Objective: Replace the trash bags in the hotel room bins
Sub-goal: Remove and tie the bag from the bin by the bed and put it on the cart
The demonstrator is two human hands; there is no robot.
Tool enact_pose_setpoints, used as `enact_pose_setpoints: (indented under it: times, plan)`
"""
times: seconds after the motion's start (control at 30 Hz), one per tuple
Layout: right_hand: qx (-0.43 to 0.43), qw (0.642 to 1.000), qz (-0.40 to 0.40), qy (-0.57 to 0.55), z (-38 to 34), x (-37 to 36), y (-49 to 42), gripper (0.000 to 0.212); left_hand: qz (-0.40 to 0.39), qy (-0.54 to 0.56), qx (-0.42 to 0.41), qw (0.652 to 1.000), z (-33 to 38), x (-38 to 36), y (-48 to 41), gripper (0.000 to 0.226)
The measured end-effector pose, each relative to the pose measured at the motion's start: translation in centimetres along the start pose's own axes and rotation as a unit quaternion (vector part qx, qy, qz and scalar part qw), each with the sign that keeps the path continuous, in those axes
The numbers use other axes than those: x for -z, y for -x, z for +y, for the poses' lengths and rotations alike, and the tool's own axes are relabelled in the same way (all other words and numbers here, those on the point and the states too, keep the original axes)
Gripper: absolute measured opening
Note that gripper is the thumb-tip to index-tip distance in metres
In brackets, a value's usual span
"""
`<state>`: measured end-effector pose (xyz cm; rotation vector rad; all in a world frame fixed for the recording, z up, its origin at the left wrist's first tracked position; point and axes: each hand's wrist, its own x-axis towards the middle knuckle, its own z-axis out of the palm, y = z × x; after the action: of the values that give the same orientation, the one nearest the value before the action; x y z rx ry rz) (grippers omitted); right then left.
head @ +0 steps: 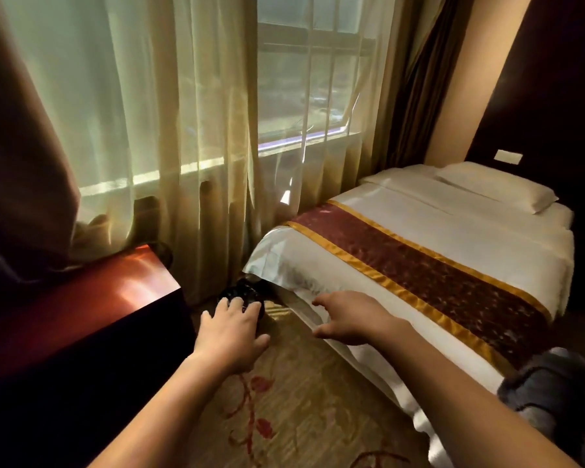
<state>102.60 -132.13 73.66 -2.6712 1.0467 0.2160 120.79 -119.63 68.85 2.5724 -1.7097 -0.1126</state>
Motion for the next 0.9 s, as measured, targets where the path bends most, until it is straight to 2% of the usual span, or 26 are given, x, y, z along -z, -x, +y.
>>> enact_pose_setpoints:
  times: [0.3, 0.5, 0.73, 0.9]
  plan:
    - [0.036, 0.999, -0.029, -0.006, 2.7, 1.6, -18.5, 0.054, 0.026, -0.044, 0.064, 0.997, -5.5, -1.2, -14.8, 0.069]
    - [0.047, 0.998, -0.050, 0.005, 4.2, 2.2, -27.5, 0.060, -0.004, -0.034, 0.088, 0.996, -8.2, -2.4, -22.8, 0.068]
    - [0.052, 0.997, -0.046, 0.017, 5.3, 2.1, -38.8, 0.050, -0.023, -0.010, 0.120, 0.992, -13.2, -5.1, -32.7, 0.067]
    - [0.052, 0.997, -0.045, 0.026, 5.2, 1.1, -48.6, 0.058, -0.073, 0.008, 0.143, 0.987, -17.7, -7.9, -40.7, 0.068]
